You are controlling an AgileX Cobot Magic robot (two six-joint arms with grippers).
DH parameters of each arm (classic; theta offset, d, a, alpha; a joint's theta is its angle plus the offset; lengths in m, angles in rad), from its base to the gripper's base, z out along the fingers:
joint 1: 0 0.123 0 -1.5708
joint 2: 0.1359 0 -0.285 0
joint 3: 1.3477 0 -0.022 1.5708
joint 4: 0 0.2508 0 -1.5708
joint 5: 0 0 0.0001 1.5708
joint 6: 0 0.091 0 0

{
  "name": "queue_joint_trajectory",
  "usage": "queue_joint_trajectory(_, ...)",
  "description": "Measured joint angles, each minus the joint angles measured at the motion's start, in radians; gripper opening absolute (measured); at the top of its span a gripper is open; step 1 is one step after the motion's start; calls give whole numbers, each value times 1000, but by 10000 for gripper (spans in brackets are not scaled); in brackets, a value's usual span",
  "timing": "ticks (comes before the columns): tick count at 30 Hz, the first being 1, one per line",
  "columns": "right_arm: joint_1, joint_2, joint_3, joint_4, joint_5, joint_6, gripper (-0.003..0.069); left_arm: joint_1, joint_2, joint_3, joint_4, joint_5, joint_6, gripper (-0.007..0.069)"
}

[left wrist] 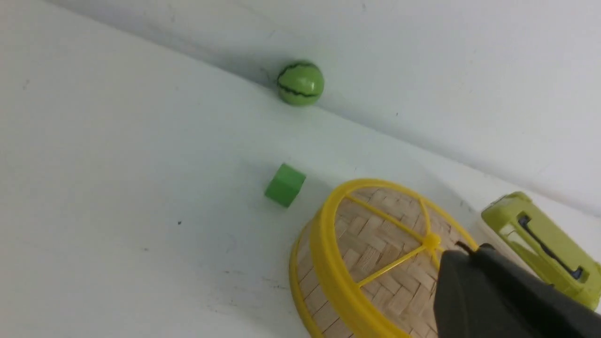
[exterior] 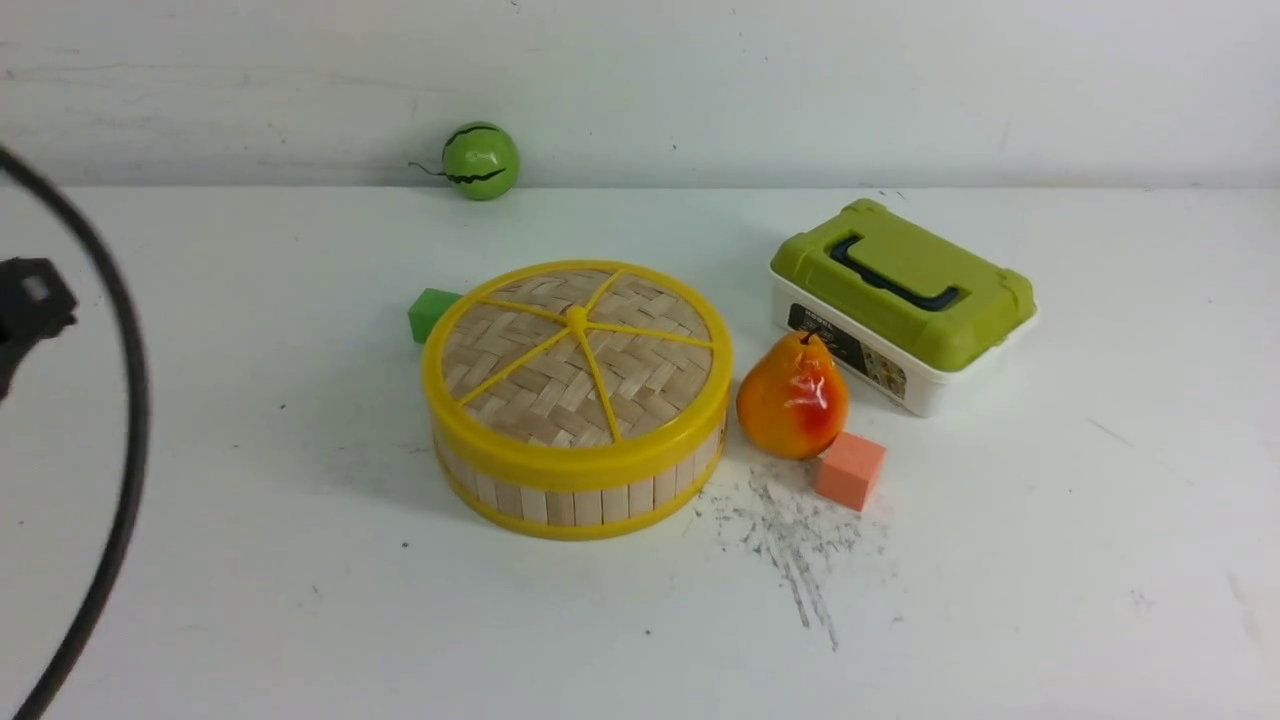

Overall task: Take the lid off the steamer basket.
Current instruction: Use the left arm to lift the lid of the steamer

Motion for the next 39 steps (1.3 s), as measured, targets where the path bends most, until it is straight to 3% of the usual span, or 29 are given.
queue_joint_trajectory(5, 0, 0, 0, 0, 0, 0, 239, -51, 184, -144, -6, 67, 79, -13)
queue_joint_trajectory(14, 0, 0, 0, 0, 0, 0, 239, -210, 558, -542, -7, 374, 172, -13)
queue_joint_trajectory(24, 0, 0, 0, 0, 0, 0, 239, -227, 827, -837, -18, 641, 227, -13)
queue_joint_trajectory(32, 0, 0, 0, 0, 0, 0, 239, -227, 1015, -1060, -31, 692, 234, -3)
queue_joint_trajectory(39, 0, 0, 0, 0, 0, 0, 239, -286, 1189, -1258, 10, 718, 227, 174)
